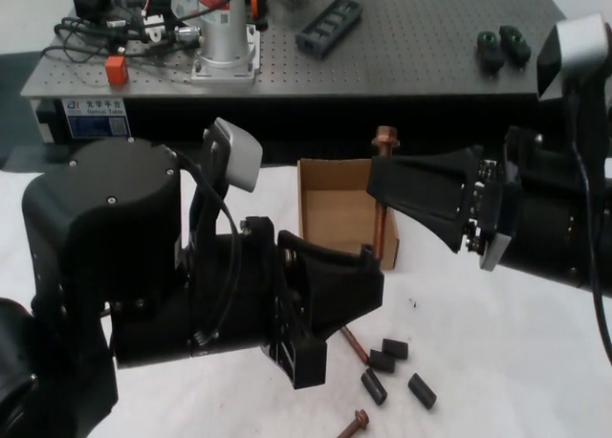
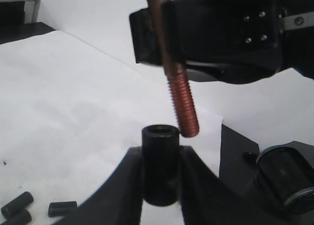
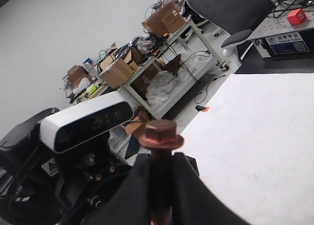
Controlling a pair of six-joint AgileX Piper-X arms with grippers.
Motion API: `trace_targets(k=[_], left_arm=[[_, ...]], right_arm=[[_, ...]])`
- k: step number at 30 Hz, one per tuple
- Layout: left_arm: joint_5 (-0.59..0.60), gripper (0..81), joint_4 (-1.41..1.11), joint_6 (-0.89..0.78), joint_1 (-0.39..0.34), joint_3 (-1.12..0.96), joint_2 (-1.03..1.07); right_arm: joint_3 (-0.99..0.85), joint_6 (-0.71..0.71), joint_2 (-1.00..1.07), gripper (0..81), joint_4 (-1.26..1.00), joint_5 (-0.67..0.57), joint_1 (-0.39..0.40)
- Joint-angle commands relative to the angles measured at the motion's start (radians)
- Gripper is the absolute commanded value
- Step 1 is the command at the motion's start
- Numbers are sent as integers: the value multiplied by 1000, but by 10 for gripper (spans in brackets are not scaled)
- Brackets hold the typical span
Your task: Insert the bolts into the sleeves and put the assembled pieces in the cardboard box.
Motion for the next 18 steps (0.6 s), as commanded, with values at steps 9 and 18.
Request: trace_targets(k=[9, 18], left_arm=[[68, 7, -25, -7, -4, -1, -11], [51, 7, -66, -33, -4, -1, -11]], right_arm=[[2, -7, 1, 22, -66, 58, -1], [6, -7, 1, 22, -62, 55, -1]])
